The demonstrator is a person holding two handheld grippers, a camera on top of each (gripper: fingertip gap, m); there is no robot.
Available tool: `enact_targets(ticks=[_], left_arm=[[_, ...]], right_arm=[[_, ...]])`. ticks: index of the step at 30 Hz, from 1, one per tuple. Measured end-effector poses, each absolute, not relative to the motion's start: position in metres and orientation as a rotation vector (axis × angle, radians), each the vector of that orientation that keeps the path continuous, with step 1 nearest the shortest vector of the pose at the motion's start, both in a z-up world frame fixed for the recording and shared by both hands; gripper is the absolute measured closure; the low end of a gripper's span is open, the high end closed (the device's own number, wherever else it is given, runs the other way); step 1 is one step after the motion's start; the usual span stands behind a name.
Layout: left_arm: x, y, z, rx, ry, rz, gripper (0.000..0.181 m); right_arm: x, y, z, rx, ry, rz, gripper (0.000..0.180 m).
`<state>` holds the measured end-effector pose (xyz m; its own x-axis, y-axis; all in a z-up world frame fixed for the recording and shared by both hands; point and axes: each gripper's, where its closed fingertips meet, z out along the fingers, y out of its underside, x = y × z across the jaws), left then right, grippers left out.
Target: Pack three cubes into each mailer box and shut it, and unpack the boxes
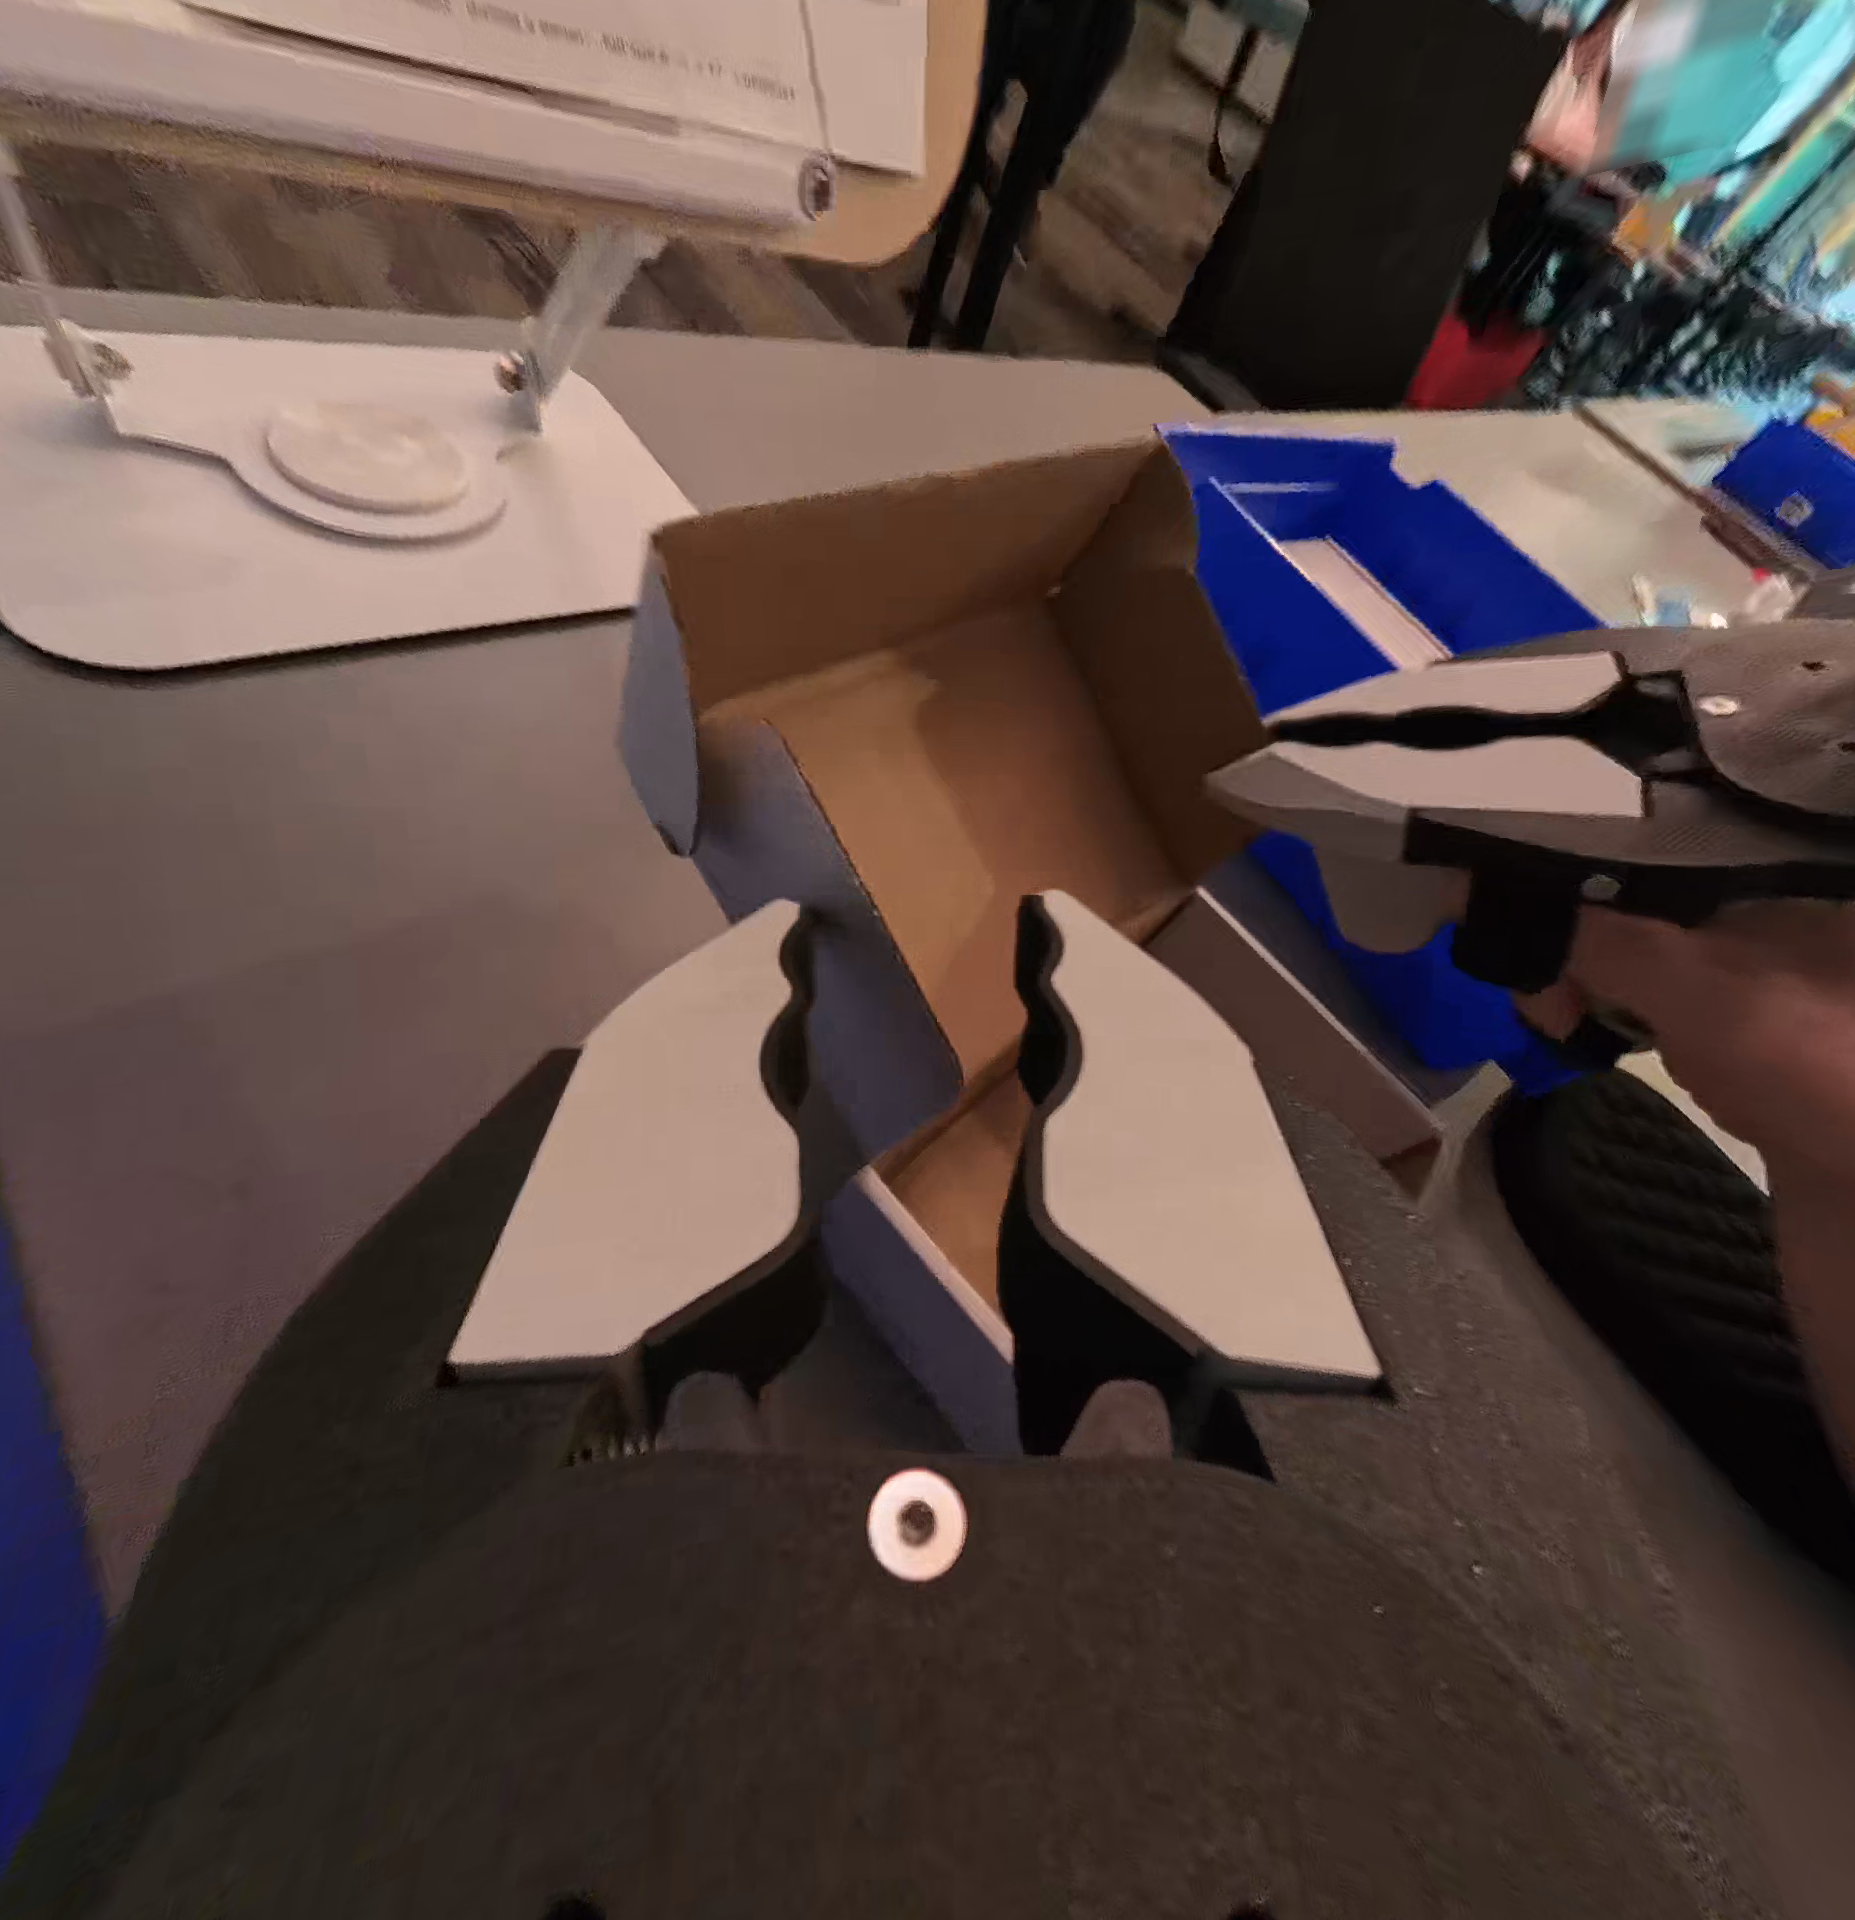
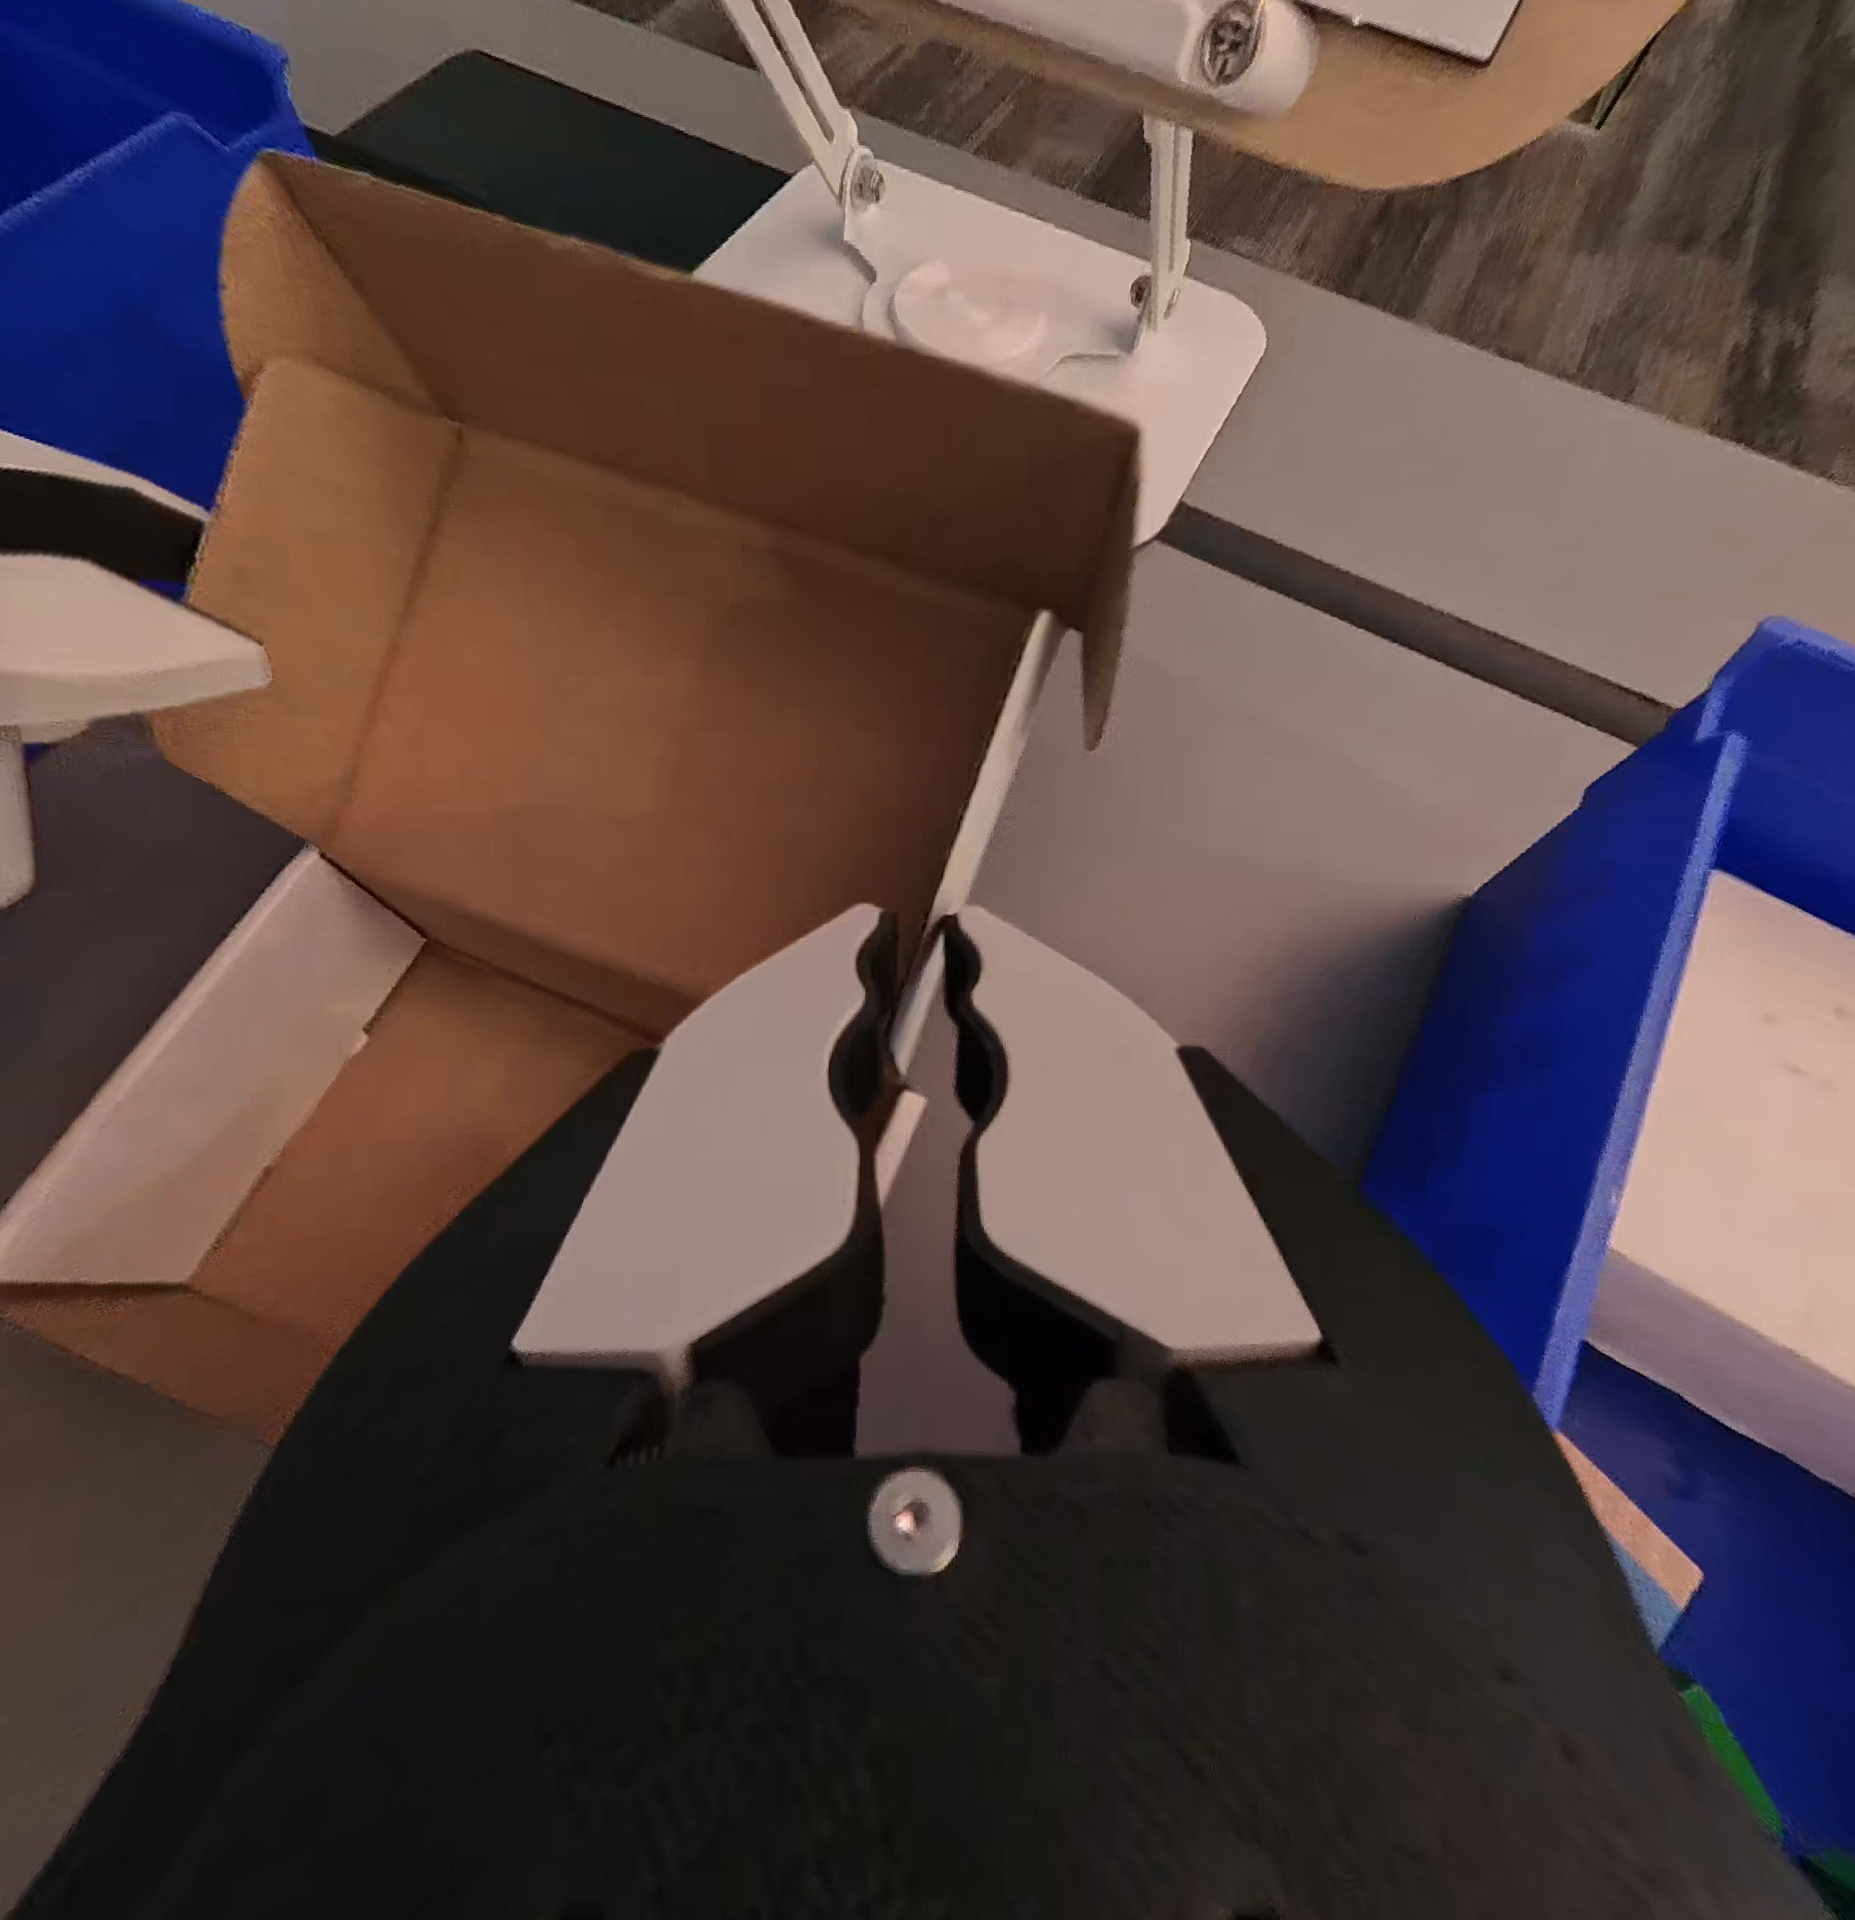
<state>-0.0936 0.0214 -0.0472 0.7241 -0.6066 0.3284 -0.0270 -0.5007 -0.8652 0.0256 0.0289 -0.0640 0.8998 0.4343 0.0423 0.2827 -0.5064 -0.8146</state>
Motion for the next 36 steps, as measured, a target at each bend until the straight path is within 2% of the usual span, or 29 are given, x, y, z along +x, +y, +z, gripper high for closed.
enact_targets(ticks=[3,9,19,25,28,32,36], left_arm=[[-0.108,0.028,-0.055,-2.002,0.498,-0.665,0.155],[-0.127,0.031,-0.057,-2.014,0.529,-0.494,0.163],[-0.124,0.023,-0.048,-2.026,0.484,-0.68,0.13],[-0.139,0.006,0.03,-1.868,0.395,-0.968,0.133],[-0.147,0.009,0.06,-1.868,0.458,-0.943,0.138],[-0.162,0.034,0.021,-2.173,0.655,-0.552,0.139],[-0.14,0.054,-0.004,-2.226,0.658,-0.593,0.134]], right_arm=[[0.016,0.026,-0.063,-2.122,-0.532,0.232,0.17],[-0.004,0.017,-0.066,-2.081,-0.643,0.191,0.166],[-0.005,0.018,-0.047,-1.975,-0.621,0.349,0.145],[0.019,0.035,0.015,-1.838,-0.495,0.46,0.144],[0.024,0.058,0.02,-1.957,-0.516,0.454,0.145],[0.011,0.062,0.0,-2.2,-0.617,0.489,0.158],[0.006,0.073,-0.013,-2.228,-0.645,0.373,0.16]])
